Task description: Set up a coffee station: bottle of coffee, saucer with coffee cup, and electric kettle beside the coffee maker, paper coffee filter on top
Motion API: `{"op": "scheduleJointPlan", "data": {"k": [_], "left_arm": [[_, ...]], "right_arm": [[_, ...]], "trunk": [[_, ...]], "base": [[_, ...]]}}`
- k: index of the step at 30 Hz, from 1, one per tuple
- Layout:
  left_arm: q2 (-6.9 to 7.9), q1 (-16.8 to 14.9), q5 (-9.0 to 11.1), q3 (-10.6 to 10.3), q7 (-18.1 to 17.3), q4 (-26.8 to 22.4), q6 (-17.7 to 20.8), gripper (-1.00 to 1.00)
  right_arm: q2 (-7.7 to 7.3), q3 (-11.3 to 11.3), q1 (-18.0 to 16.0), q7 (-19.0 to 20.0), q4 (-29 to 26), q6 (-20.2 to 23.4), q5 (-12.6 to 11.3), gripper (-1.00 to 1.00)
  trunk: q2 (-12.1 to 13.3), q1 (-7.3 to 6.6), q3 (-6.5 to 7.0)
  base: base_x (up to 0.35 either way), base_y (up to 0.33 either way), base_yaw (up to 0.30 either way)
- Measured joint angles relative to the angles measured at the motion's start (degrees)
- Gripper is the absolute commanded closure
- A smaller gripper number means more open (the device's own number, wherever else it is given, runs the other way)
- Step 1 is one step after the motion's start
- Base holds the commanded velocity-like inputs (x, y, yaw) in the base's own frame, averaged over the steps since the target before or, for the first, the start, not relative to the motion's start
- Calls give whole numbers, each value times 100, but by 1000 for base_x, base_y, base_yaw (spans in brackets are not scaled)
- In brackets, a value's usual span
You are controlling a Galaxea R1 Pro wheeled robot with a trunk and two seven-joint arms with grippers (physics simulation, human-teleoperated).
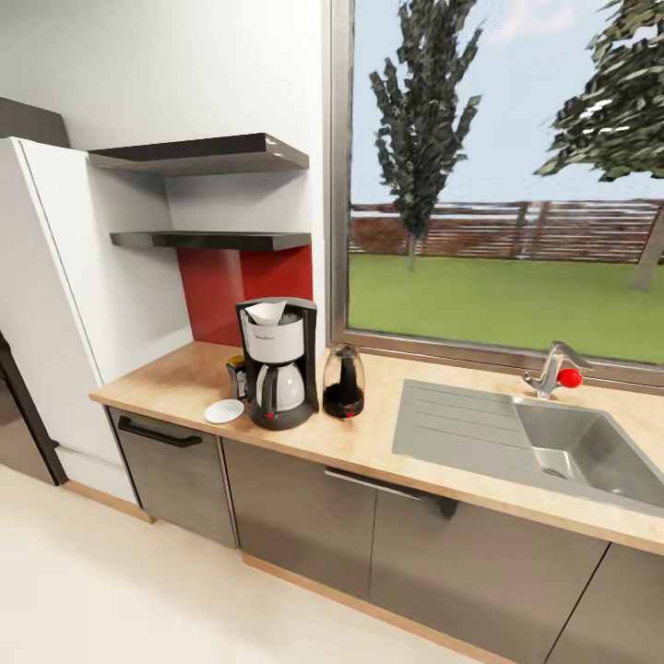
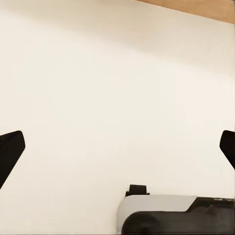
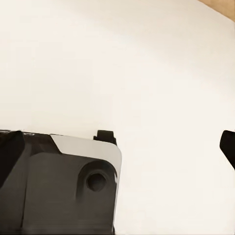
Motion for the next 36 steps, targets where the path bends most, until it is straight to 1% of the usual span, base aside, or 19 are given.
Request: {"op": "scheduleJointPlan", "data": {"k": [6,7,8,11,14,18,21,25,36], "left_arm": [[54,55,-14,-9,7,357,15,-100],[84,74,-39,-7,10,509,17,-100],[92,76,-56,-10,11,552,19,-100],[108,78,-193,-11,20,691,31,-100],[102,81,-381,-4,62,784,58,-100],[100,72,-395,-2,72,990,66,-100],[100,70,-395,-1,77,1216,74,-100],[99,69,-387,0,82,1377,78,-100],[63,62,-357,69,150,1452,105,-100]], "right_arm": [[-23,-8,71,-97,-7,15,-8,-100],[-24,-14,78,-132,-8,17,-13,-100],[-23,-15,80,-138,-8,17,-13,-100],[-9,-17,86,-152,-8,17,-16,-100],[30,-17,89,-157,-19,17,-23,-100],[17,-25,89,-156,-20,17,-25,-100],[-4,-26,90,-152,-13,17,-20,-100],[-1,-21,90,-154,-11,17,-17,-100],[42,-12,91,-127,-20,17,-16,-100]], "trunk": [[0,0,0],[0,0,0],[0,0,0],[0,0,0],[0,0,0],[0,0,-3],[0,0,-6],[0,0,-7],[0,0,-8]], "base": [[0,0,0],[0,0,0],[0,0,0],[0,0,0],[0,0,-2],[0,0,-127],[0,0,-255],[0,0,-286],[0,0,-299]]}}
